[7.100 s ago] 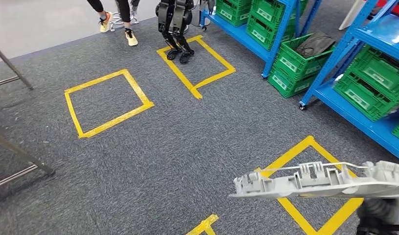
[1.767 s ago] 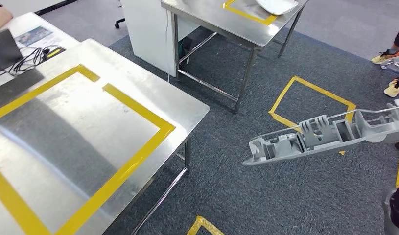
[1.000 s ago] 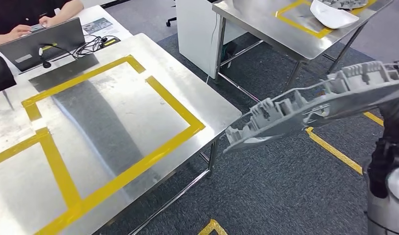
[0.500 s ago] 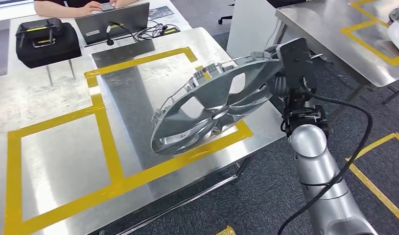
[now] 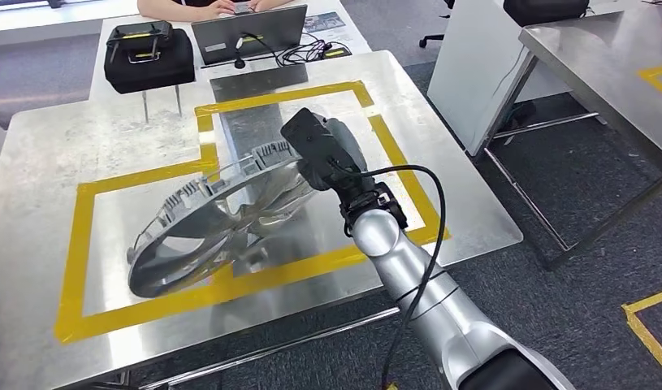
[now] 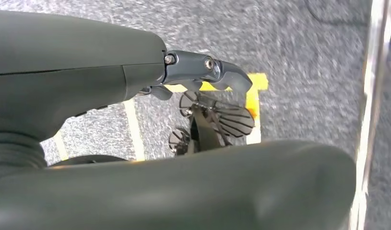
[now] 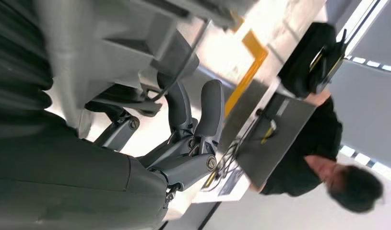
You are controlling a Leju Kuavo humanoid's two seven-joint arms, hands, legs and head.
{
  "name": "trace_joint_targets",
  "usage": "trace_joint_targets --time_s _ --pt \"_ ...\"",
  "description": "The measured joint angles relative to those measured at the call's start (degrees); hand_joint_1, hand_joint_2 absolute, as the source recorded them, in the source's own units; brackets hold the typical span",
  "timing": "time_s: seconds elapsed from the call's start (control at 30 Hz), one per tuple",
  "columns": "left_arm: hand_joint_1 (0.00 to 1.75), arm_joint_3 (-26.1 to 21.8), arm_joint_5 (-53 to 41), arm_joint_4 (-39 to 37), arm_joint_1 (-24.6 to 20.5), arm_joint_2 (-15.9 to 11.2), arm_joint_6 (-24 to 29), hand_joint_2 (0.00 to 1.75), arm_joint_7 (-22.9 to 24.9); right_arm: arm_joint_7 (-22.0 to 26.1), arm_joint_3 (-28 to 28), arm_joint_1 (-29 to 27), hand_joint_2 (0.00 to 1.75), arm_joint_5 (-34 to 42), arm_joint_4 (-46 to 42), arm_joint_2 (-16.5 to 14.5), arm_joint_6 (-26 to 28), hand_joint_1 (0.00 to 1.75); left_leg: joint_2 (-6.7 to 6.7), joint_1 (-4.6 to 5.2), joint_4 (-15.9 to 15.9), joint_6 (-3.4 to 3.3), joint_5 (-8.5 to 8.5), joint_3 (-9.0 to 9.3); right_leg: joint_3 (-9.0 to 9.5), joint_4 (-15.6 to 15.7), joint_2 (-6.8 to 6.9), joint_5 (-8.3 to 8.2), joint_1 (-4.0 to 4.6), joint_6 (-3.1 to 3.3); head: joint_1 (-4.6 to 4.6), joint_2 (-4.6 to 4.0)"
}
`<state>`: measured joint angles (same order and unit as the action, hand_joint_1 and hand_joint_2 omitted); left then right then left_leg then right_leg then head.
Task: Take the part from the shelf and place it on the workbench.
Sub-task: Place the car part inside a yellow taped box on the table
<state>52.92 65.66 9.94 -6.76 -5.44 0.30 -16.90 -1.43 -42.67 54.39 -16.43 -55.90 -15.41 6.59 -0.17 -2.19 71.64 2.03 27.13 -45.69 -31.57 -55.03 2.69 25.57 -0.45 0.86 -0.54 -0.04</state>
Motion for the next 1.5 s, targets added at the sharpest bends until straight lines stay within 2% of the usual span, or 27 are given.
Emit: trace_joint_targets --time_s 0.03,0.1,0.17,0.23,0.3,0.33,0.4,0.43,0.47,0.5,0.53,0.6,0.67,0.77,0.83,0.9,0.93,1.0,1.03,1.1,1.17,1.27,1.33,1.37,1.43,1.47,1.5 --pt "0.00 0.0 0.0 0.0 0.1 -0.1 -0.1 0.00 0.0 0.4 -0.5 0.1 1.75 0.6 1.0 -0.7 0.4 1.75 0.52 -0.32 -2.3 0.41 -1.35 1.43 -0.03 -0.4 0.59 0.34 -0.29 -0.44 0.11 0.00" --pt "0.00 0.0 0.0 0.0 0.1 0.0 -0.3 0.00 0.0 0.7 -1.8 0.4 1.75 2.2 2.8 -1.9 1.3 1.75 2.60 -0.67 -8.9 1.24 -3.21 5.59 -0.34 -2.1 1.57 1.45 -0.60 -1.67 0.60 0.00" --pt "0.00 0.0 0.2 0.1 -0.1 0.1 -0.4 0.00 0.0 1.0 -3.1 0.6 1.75 3.5 4.3 -2.9 2.0 1.75 3.67 -0.68 -11.4 0.70 -2.99 7.56 -0.90 -3.6 2.22 2.70 -0.39 -2.71 1.04 0.00" --pt "0.00 0.0 0.3 0.1 -0.2 0.0 -0.3 0.00 0.1 1.3 -4.1 0.8 1.75 4.0 5.8 -3.7 2.3 1.75 2.59 -0.64 -10.9 -0.62 -2.69 7.51 -0.77 -4.0 2.80 3.33 -0.31 -3.20 0.68 0.00" --pt "0.00 0.0 0.5 0.1 -0.2 0.1 -0.2 0.00 0.4 1.5 -4.8 0.8 1.75 3.6 7.6 -4.1 2.5 1.75 1.42 -0.63 -10.9 -1.37 -2.79 7.49 -0.75 -4.9 1.84 4.42 -0.66 -3.65 -0.05 0.00" --pt "0.00 0.0 0.5 0.1 -0.2 0.0 -0.1 0.00 0.6 1.5 -4.9 0.9 1.75 3.3 8.4 -4.1 2.5 1.75 0.80 -0.61 -11.0 -1.68 -2.92 7.46 -1.52 -6.8 0.71 5.73 -0.79 -3.82 -0.34 0.00" --pt "0.00 0.0 0.6 0.1 -0.1 0.0 0.1 0.00 0.7 1.5 -5.0 0.9 1.75 2.8 9.9 -4.0 2.6 1.75 -0.32 -0.38 -11.2 -2.18 -3.23 7.29 -4.58 -13.4 -1.57 9.39 -0.76 -3.76 -1.08 0.00" --pt "0.00 0.0 0.6 0.0 0.0 0.0 0.1 0.00 0.7 1.5 -5.0 0.9 1.75 2.7 10.6 -3.9 2.6 1.75 -0.96 -0.17 -11.3 -2.37 -3.36 7.17 -6.33 -17.1 -1.93 10.85 -0.60 -3.56 -1.38 0.00" --pt "0.00 0.0 0.6 0.0 0.0 0.0 0.1 0.00 0.7 1.5 -5.0 0.9 1.75 2.7 11.3 -3.8 2.6 1.75 -1.61 0.07 -11.3 -2.54 -3.49 7.06 -7.54 -19.5 -2.07 11.48 -0.42 -3.23 -1.62 0.00" --pt "0.00 0.0 0.6 0.0 0.1 0.0 0.2 0.00 0.7 1.5 -5.0 0.9 1.75 2.6 11.8 -3.8 2.6 1.75 -2.28 0.33 -11.3 -2.66 -3.62 6.98 -7.85 -20.1 -2.19 11.12 -0.18 -2.75 -1.82 0.00" --pt "0.00 0.0 0.6 0.0 0.1 -0.1 0.2 0.00 0.7 1.5 -5.0 1.0 1.75 2.5 12.2 -3.8 2.6 1.75 -2.94 0.59 -11.3 -2.76 -3.78 6.95 -7.04 -18.4 -2.42 9.80 0.11 -2.08 -1.97 0.00" --pt "0.00 0.0 0.5 0.0 0.1 0.0 0.3 0.00 0.6 1.3 -5.0 1.1 1.75 2.1 12.8 -3.7 2.6 1.75 -3.92 1.01 -11.4 -2.88 -4.19 6.90 -3.46 -11.0 -3.25 6.34 0.91 -0.34 -2.15 0.00" --pt "0.00 0.0 0.5 0.0 0.1 0.0 0.5 0.00 0.4 1.5 -5.0 1.1 1.75 1.9 13.2 -3.7 2.9 1.75 -4.62 1.08 -11.6 -2.62 -4.65 6.79 -1.24 -5.6 -3.81 4.46 1.64 0.80 -2.01 0.00" --pt "0.00 0.0 0.3 0.0 0.3 0.0 0.8 0.00 0.1 2.0 -4.6 1.2 1.75 2.4 13.1 -3.7 3.4 1.75 -5.00 0.78 -12.2 -1.62 -5.44 6.50 -0.93 -4.0 -3.60 3.30 1.95 1.32 -2.16 0.00" --pt "0.00 0.0 0.3 0.0 0.5 -0.1 0.9 0.00 -0.1 1.5 -3.9 1.5 1.75 2.8 12.5 -3.5 3.2 1.75 -3.18 0.87 -10.8 -1.27 -4.20 5.55 -0.17 -2.4 -3.22 1.74 1.62 1.52 -1.92 0.00" --pt "0.00 0.0 0.3 0.0 0.6 -0.1 0.9 0.00 -0.2 0.9 -3.3 1.7 1.75 3.0 11.8 -3.2 3.0 1.75 -0.97 0.86 -5.3 -1.06 -0.46 3.24 -0.06 -1.6 -2.82 0.67 1.45 1.49 -1.26 0.00" --pt "0.00 0.0 0.3 0.0 0.6 -0.2 0.9 0.00 -0.2 0.7 -3.1 1.7 1.75 3.0 11.6 -2.9 2.9 1.75 -0.55 0.73 -1.7 -0.86 1.48 1.97 -0.31 -1.6 -2.62 0.46 1.42 1.45 -0.92 0.00" --pt "0.00 0.0 0.3 0.0 0.6 -0.3 1.0 0.00 -0.2 0.6 -2.7 1.5 1.75 3.1 11.3 -2.5 3.2 1.75 -0.18 0.42 2.3 -0.38 2.98 1.07 -0.73 -1.8 -2.20 0.35 1.26 1.20 -0.47 0.00" --pt "0.00 0.0 0.3 0.0 0.7 -0.4 1.1 0.00 -0.1 0.7 -2.5 1.4 1.75 3.4 11.0 -2.3 3.5 1.75 -0.01 0.25 1.3 -0.12 2.30 2.14 -0.89 -2.0 -2.05 0.40 1.10 1.00 -0.30 0.00" --pt "0.00 0.0 0.3 0.0 0.7 -0.5 1.2 0.00 -0.1 0.8 -1.8 1.5 1.75 4.9 10.1 -1.8 4.1 1.75 0.54 -0.11 -5.2 0.47 0.08 6.38 -1.28 -3.0 -1.84 0.88 0.74 0.22 0.07 0.00" --pt "0.00 0.0 0.3 0.0 0.6 -0.5 1.2 0.00 -0.1 0.3 -0.6 1.9 1.75 8.0 8.5 -1.0 4.4 1.75 0.74 -0.24 -9.9 0.18 -0.60 9.39 -2.08 -4.5 -1.70 1.53 0.85 -0.74 0.64 0.00" --pt "0.00 0.0 0.2 0.0 0.6 -0.5 0.6 0.00 -0.6 -0.8 1.9 2.4 1.75 14.6 6.2 1.0 4.0 1.75 0.14 -0.12 -10.3 -1.30 -0.53 9.47 -2.83 -5.2 -1.53 1.61 1.04 -1.48 0.20 0.00" --pt "0.00 0.0 0.2 0.0 0.8 -0.5 0.2 0.00 -1.0 -1.5 3.1 2.6 1.75 18.3 5.5 2.4 3.2 1.75 -0.14 -0.17 -10.3 -1.85 -0.72 9.33 -3.85 -6.8 -1.67 2.78 0.79 -2.10 -0.32 0.00" --pt "0.00 0.0 0.2 -0.1 0.8 -0.5 0.1 0.00 -1.1 -1.7 3.4 2.8 1.75 19.6 5.4 3.1 2.7 1.75 -0.23 -0.20 -10.3 -2.08 -0.80 9.27 -5.07 -9.1 -1.80 4.09 0.66 -2.45 -0.58 0.00" --pt "0.00 0.0 0.3 -0.1 0.7 -0.5 0.2 0.00 -1.0 -2.3 3.6 3.1 1.75 21.3 5.3 4.4 1.8 1.75 -0.46 -0.07 -10.3 -2.39 -0.92 9.04 -8.53 -16.3 -1.99 7.21 0.55 -2.82 -1.22 0.00" --pt "0.00 0.0 0.4 -0.1 0.7 -0.5 0.2 0.00 -0.8 -2.6 3.6 3.2 1.75 21.7 5.4 4.9 1.4 1.75 -0.60 0.04 -10.3 -2.48 -0.95 8.96 -10.10 -19.5 -2.01 8.14 0.55 -2.79 -1.50 0.00" --pt "0.00 0.0 0.5 -0.1 0.7 -0.5 0.3 0.00 -0.6 -3.0 3.6 3.3 1.75 22.0 5.5 5.3 0.9 1.75 -0.74 0.18 -10.3 -2.56 -0.97 8.91 -10.99 -21.2 -2.06 8.18 0.60 -2.61 -1.79 0.00"
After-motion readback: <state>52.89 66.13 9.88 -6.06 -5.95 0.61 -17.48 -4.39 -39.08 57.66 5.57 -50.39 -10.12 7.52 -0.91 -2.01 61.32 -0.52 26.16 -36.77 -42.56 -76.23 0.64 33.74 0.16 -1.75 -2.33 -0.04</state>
